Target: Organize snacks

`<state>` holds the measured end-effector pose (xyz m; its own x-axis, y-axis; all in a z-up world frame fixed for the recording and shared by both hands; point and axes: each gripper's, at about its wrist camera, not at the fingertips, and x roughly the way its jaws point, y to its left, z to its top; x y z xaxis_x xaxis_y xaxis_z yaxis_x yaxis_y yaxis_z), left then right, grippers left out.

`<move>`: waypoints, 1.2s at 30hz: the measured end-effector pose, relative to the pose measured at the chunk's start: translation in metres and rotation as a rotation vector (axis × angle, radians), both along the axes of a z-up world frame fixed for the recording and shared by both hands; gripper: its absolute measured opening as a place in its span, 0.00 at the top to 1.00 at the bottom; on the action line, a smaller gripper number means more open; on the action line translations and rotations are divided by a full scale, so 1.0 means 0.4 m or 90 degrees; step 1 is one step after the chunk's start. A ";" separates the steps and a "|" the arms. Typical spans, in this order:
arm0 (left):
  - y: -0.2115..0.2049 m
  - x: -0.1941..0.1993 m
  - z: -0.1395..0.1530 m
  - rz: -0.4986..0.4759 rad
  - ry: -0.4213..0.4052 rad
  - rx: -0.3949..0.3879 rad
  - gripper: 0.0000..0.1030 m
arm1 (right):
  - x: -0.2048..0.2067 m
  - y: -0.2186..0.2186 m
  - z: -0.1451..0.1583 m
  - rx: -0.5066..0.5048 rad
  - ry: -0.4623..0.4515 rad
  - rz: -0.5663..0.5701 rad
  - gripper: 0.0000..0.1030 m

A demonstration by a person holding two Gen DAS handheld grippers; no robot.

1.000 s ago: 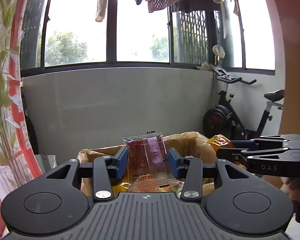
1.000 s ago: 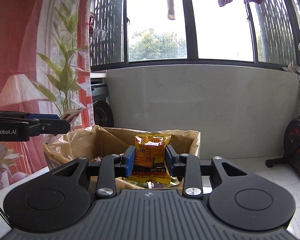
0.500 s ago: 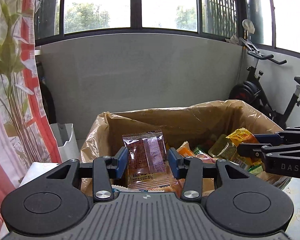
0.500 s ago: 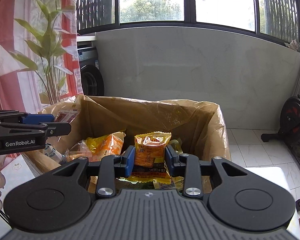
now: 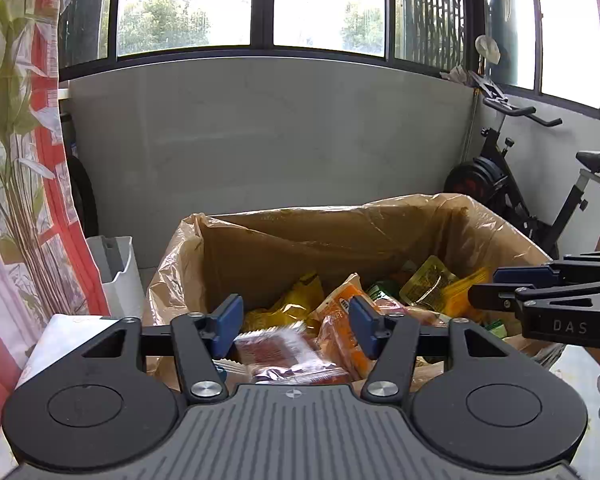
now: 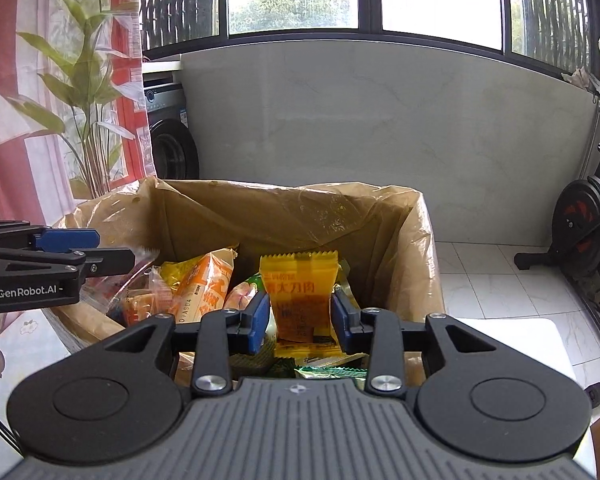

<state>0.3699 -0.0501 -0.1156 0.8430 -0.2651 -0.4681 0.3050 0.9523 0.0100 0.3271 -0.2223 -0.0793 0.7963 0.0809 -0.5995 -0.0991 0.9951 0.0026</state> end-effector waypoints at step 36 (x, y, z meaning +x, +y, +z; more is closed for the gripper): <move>0.082 -0.338 0.187 0.122 -0.069 0.006 0.06 | -0.287 0.070 0.154 0.063 -0.086 -0.090 0.00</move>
